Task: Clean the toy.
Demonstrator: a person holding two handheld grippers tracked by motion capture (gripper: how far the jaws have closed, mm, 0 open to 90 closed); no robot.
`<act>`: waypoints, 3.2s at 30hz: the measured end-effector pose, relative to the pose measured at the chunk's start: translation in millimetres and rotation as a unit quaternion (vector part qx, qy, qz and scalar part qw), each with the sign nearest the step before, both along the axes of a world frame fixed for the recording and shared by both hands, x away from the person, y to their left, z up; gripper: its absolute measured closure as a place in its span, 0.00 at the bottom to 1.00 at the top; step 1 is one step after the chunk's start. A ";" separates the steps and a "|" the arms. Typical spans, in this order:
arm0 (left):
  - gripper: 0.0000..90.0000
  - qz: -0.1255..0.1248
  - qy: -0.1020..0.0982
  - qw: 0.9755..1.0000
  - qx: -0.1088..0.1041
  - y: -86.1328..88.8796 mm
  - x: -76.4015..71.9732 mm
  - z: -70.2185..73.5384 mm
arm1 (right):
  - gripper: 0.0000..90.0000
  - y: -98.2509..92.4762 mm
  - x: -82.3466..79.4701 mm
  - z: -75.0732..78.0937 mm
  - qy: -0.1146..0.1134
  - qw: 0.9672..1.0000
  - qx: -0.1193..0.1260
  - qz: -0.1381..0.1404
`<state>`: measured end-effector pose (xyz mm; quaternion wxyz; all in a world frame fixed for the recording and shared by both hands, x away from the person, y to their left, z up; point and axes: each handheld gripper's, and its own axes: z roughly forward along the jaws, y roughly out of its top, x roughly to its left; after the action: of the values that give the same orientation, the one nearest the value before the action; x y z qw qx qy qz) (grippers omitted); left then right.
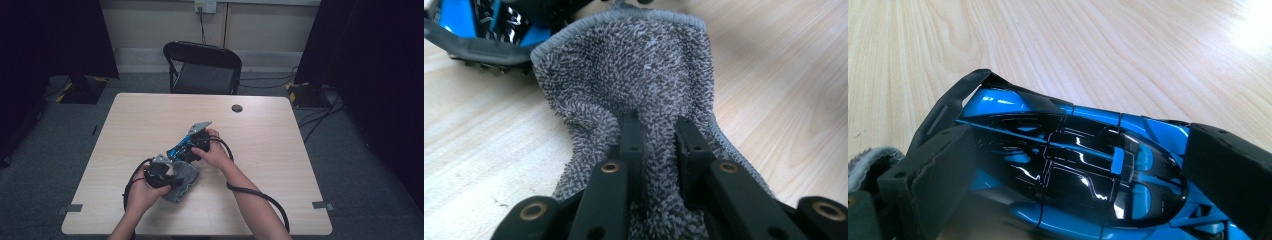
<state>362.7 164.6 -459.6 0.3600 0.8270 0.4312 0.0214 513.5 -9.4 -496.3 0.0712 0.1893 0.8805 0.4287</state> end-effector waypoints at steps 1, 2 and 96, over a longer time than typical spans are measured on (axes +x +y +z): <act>0.86 0.001 -0.003 1.000 0.000 0.7 0.0 1.4 | 0.01 0.1 0.0 0.1 0.000 1.000 0.000 0.000; 0.86 0.004 -0.005 1.000 -0.002 1.6 -0.1 2.9 | 0.01 0.1 0.0 0.1 0.000 1.000 -0.001 0.000; 0.86 0.129 -0.008 0.991 0.021 51.1 32.1 -19.0 | 0.01 2.2 -0.7 2.8 0.006 1.000 -0.014 -0.006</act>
<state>394.7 215.7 -478.6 0.3403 0.7718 0.5307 0.0830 512.8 -7.2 -493.5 0.0706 0.1959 0.8859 0.4145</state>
